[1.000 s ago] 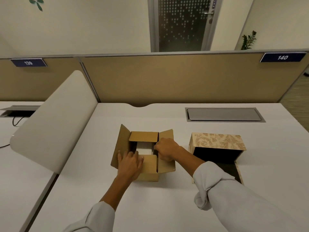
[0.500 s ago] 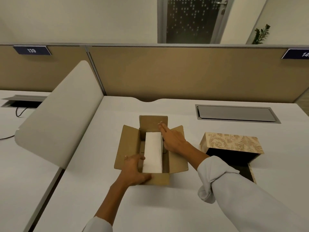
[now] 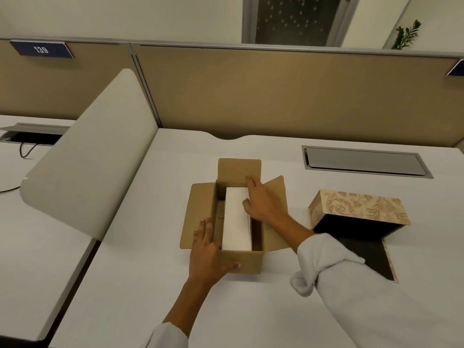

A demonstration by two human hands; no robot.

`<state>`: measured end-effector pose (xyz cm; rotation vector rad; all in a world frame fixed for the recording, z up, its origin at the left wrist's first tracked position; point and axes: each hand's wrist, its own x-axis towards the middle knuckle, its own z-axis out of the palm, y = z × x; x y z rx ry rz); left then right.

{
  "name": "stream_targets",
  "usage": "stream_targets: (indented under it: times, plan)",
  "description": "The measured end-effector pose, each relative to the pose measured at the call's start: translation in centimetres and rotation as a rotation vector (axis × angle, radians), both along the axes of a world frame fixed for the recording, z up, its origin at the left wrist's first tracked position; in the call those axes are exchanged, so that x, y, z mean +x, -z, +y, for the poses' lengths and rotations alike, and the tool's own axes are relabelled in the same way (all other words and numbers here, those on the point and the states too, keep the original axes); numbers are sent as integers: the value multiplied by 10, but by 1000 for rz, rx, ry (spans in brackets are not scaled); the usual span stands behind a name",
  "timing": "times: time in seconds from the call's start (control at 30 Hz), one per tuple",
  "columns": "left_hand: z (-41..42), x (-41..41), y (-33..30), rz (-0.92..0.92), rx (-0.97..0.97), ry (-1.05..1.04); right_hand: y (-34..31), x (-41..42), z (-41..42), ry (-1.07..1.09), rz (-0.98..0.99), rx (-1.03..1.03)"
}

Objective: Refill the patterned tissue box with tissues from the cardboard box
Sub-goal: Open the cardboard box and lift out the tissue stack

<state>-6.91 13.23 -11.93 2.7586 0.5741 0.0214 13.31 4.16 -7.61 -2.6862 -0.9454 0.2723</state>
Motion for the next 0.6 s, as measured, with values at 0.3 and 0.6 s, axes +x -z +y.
stream_targets:
  times: [0.3, 0.6]
  plan:
    - [1, -1, -2, -45, -104, -46, 33, -58, 19, 622, 874, 168]
    - [10, -5, 1, -112, -202, -30, 22, -49, 32, 697, 990, 127]
